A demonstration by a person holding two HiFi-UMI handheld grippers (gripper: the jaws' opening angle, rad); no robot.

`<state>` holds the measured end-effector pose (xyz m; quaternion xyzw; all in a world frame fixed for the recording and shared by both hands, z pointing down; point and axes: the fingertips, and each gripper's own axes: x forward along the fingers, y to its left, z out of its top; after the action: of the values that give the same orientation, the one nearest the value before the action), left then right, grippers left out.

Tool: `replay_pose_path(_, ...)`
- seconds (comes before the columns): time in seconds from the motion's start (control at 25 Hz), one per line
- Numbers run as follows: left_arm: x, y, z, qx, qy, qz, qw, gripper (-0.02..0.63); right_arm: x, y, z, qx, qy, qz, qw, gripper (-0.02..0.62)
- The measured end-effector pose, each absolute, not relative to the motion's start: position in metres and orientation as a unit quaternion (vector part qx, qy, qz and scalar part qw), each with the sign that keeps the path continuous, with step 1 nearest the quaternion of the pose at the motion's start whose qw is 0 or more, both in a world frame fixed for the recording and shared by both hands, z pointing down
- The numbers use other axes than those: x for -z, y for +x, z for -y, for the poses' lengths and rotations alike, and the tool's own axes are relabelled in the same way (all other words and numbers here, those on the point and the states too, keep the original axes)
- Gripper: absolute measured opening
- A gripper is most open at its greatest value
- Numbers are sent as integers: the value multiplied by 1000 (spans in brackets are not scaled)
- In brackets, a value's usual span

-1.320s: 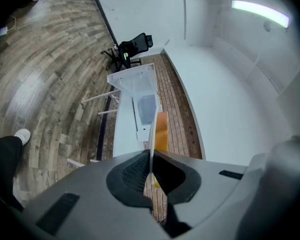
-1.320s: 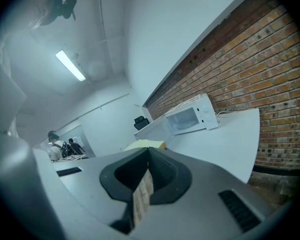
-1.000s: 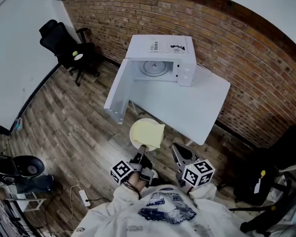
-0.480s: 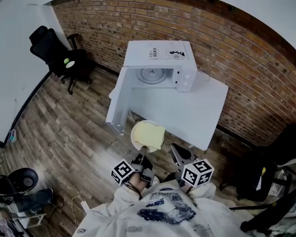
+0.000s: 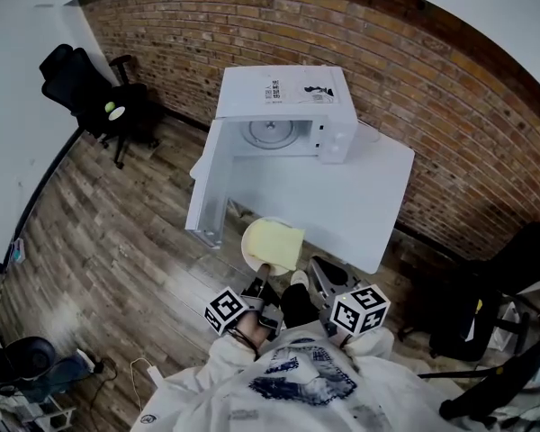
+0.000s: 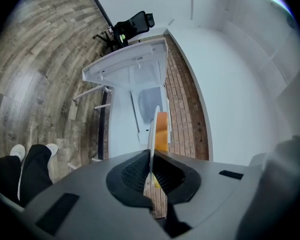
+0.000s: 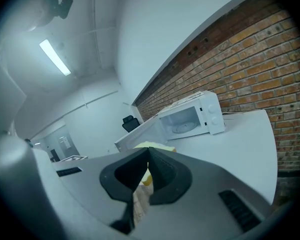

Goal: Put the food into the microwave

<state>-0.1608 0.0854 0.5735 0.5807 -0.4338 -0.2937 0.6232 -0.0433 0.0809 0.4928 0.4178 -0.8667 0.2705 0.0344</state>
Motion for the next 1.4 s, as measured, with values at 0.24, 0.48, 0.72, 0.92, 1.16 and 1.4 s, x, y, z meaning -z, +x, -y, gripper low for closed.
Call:
replay_pose_path(0.24,-573,-162,-45,292,580,441,620,20,-493,-47,-38,-271,411,870,35,15)
replay_pose_path(0.48,-574,-156,10,290,577,442,622,19,-494,-43,22,-275,408,870,34,15)
replay_pose_path(0.72,-579,-147,66,295,573,446,621,20,-499,-31,75,-283,405,869,34,15)
replay_pose_path(0.92,-582,-139,101,294,567,453,622,19,-503,-21,112,-291,400,869,33,15)
replay_pose_path(1.16,-585,-137,134,301,557,470,615,18,-502,-11,149,-293,388,873,25,15)
replay_pose_path(1.4,-592,-131,153,310,545,482,612,20,-512,-1,171,-302,376,876,22,15)
